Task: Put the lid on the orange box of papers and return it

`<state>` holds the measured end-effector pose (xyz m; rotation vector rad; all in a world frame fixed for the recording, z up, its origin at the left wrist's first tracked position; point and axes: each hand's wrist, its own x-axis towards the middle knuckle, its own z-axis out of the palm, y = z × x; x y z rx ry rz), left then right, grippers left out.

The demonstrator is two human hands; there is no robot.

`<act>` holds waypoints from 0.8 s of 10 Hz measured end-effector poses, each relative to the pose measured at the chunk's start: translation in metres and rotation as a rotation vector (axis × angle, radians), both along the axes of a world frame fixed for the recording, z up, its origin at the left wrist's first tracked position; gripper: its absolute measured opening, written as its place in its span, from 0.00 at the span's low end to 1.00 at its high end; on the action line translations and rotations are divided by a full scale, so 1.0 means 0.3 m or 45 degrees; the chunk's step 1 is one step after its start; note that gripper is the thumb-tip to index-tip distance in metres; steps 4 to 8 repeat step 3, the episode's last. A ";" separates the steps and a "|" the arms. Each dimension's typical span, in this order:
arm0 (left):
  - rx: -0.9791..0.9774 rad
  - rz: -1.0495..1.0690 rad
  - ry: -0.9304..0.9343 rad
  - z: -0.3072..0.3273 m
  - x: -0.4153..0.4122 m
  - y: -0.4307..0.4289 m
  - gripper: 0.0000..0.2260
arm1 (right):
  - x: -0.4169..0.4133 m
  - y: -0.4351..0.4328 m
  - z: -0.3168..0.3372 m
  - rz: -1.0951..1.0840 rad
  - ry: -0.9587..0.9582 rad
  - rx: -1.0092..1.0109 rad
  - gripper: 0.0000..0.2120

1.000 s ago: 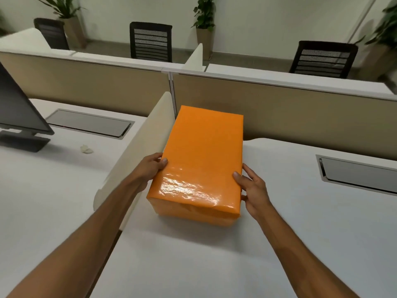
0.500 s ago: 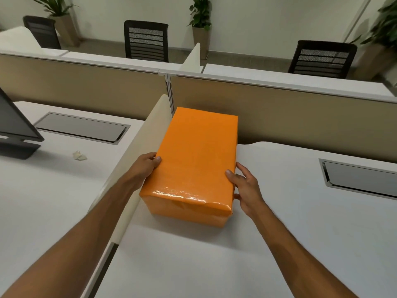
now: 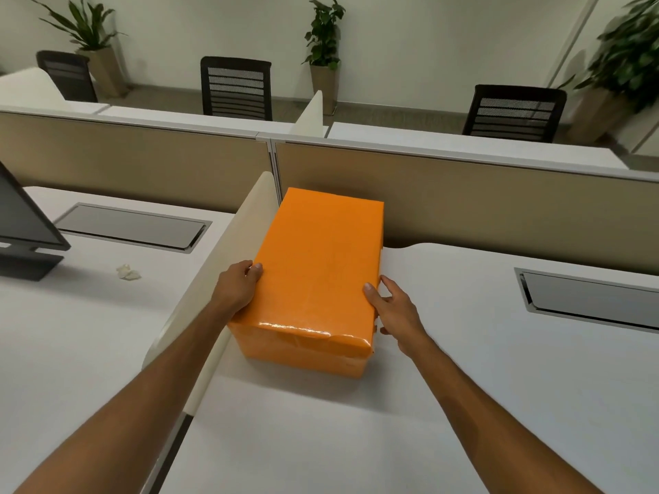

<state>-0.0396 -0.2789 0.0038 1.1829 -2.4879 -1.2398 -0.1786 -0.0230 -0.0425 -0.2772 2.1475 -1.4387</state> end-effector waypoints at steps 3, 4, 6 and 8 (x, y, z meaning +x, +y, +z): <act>-0.368 -0.154 0.018 0.039 0.019 0.201 0.29 | -0.009 0.207 0.066 0.006 0.189 0.213 0.28; -0.368 -0.154 0.018 0.039 0.019 0.201 0.29 | -0.009 0.207 0.066 0.006 0.189 0.213 0.28; -0.368 -0.154 0.018 0.039 0.019 0.201 0.29 | -0.009 0.207 0.066 0.006 0.189 0.213 0.28; -0.368 -0.154 0.018 0.039 0.019 0.201 0.29 | -0.009 0.207 0.066 0.006 0.189 0.213 0.28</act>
